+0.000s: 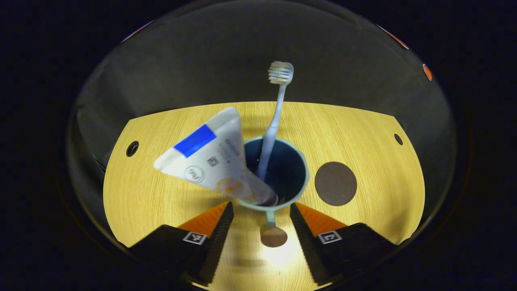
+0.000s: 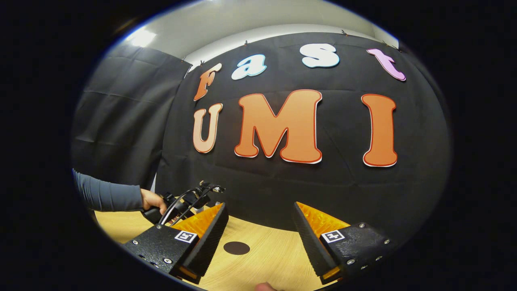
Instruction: Put the toothbrush and toothpaste on the desktop into the cup, then pick up the cup and place it on the coaster on the desktop.
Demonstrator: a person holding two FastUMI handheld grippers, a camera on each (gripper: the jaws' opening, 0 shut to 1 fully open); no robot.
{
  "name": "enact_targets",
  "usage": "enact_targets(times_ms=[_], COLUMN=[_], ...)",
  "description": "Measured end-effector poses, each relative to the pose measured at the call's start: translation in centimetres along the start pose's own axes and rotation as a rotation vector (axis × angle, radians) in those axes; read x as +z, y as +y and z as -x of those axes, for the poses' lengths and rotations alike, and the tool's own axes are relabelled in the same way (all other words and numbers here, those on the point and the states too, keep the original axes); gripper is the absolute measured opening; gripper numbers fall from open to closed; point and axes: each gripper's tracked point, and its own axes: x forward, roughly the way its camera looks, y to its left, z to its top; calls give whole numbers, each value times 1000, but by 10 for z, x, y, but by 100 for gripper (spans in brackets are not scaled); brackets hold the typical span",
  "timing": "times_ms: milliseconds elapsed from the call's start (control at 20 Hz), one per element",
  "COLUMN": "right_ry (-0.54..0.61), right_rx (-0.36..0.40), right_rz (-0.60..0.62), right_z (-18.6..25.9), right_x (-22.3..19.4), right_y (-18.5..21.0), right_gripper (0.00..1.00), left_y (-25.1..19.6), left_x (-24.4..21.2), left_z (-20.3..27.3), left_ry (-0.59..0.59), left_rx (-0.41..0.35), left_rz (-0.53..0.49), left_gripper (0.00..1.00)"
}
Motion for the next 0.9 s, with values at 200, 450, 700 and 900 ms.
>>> enact_targets(times_ms=[200,450,700,900], right_ry=[5,8,26,49], right_rx=[7,-9,-41,-68], right_rz=[-2,-3,-17,-41], right_z=[5,8,18,31], right_x=[-6,-7,-17,-25], right_y=[3,0,-11,-22], right_gripper=[96,96,96,96], left_y=[-1,-2,-8,-9], left_x=[-1,-1,3,10], left_z=[-2,5,-2,-1], left_ry=[10,-5,-45,-82], left_rx=[28,35,-18,-53], left_rz=[-11,10,33,-10], left_gripper=[44,22,20,20])
